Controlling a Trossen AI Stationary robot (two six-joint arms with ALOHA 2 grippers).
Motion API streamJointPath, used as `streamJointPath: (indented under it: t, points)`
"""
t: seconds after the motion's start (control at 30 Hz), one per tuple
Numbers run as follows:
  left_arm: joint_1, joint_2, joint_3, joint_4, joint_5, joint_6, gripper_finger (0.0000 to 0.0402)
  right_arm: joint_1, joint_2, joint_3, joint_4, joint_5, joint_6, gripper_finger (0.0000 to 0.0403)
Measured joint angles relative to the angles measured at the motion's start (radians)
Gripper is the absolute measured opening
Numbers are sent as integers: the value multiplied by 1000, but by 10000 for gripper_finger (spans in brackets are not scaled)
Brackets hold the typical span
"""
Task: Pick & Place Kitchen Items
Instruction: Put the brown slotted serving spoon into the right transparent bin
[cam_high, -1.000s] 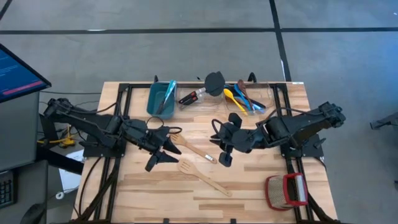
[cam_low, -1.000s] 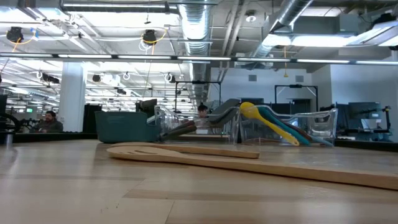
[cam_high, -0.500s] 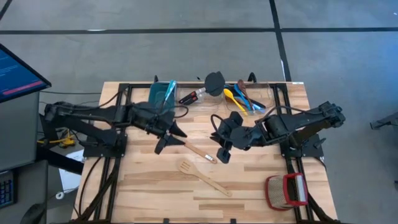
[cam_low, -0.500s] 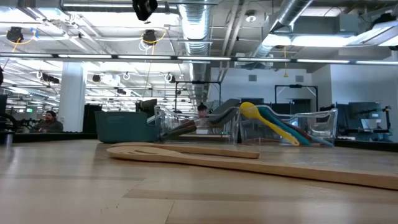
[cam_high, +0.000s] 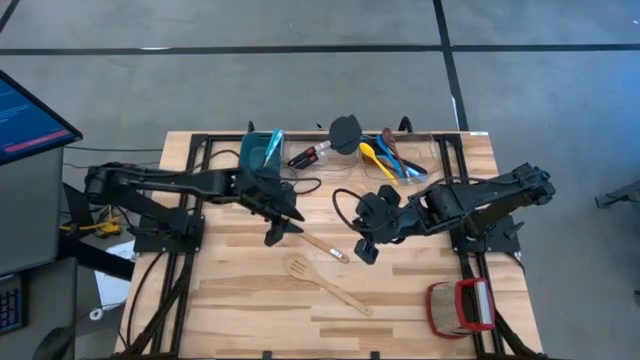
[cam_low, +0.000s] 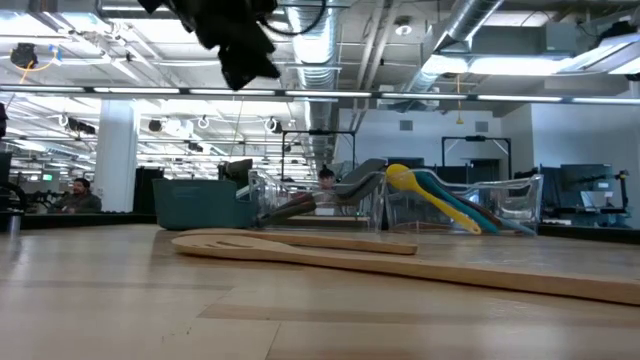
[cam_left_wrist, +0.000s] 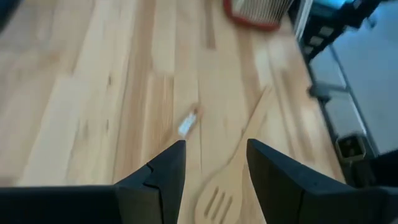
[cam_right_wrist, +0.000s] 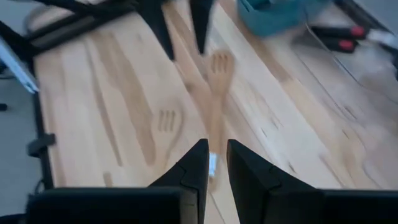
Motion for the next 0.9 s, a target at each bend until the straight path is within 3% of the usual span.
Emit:
streamJointPath:
  t: [0.27,0.53,0.9]
  points:
    - [-4,26,0,-110,-3,0,159,0,13,0,-109,-2,33,53]
    - [-47,25,0,-142,-4,10,159,-12,130,0,-150,-103,31,53]
    - [-75,58,0,-170,-101,259,159,-12,225,1,-169,-186,-22,53]
